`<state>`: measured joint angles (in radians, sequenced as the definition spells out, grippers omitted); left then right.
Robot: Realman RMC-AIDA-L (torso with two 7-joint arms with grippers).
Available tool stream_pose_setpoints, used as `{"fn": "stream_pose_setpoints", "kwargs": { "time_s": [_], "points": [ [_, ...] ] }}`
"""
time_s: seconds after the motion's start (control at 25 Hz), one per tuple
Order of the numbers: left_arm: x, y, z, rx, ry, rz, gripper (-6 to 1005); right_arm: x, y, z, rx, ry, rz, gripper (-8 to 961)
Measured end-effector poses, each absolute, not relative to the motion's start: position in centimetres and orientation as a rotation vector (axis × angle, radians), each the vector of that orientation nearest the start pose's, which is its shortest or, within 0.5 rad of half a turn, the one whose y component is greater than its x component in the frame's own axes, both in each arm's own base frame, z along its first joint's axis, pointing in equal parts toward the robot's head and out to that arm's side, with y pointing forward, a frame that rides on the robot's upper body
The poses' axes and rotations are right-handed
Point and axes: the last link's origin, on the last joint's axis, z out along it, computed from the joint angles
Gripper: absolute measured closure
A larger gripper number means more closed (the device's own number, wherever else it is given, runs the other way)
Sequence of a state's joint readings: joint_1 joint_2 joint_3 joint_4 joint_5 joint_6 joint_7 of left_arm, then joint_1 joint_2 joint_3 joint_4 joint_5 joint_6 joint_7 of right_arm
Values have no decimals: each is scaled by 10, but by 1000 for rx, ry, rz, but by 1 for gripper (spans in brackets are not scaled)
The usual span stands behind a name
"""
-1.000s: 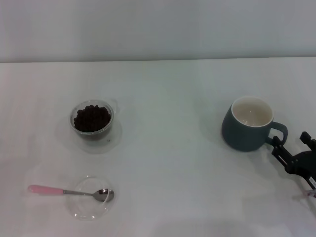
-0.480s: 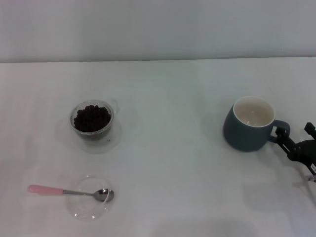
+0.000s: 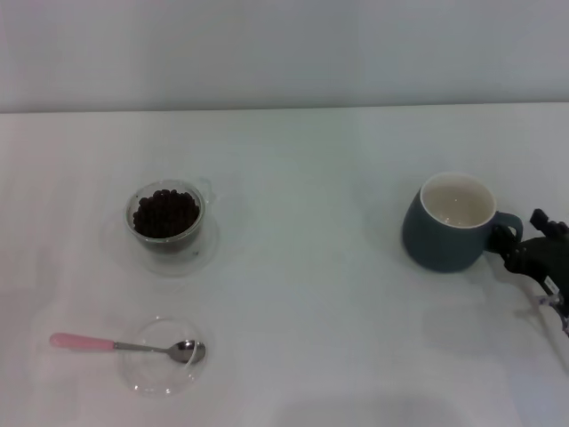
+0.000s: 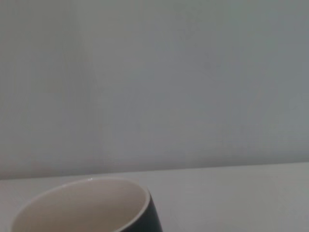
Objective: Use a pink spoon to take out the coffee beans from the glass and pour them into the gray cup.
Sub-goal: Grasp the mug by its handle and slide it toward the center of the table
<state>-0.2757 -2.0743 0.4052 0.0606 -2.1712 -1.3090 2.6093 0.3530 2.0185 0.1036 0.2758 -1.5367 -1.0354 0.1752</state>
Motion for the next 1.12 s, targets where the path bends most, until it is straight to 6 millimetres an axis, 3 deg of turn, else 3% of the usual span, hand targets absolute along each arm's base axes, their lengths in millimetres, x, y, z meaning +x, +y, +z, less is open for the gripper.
{"fn": "stream_pose_setpoints", "kwargs": {
  "time_s": [0.4,0.6,1.12],
  "points": [
    [-400,256,47,-1339,-717,-805,299,373,285,-43,-1623,870,561,394],
    [-401,254,49,-1338,-713,-800,299,368,288,-44,-1638,850,578,598],
    [-399,258,48,-1343,-708,-806,300,353,298,-52,-1704,819,596,596]
  ]
}}
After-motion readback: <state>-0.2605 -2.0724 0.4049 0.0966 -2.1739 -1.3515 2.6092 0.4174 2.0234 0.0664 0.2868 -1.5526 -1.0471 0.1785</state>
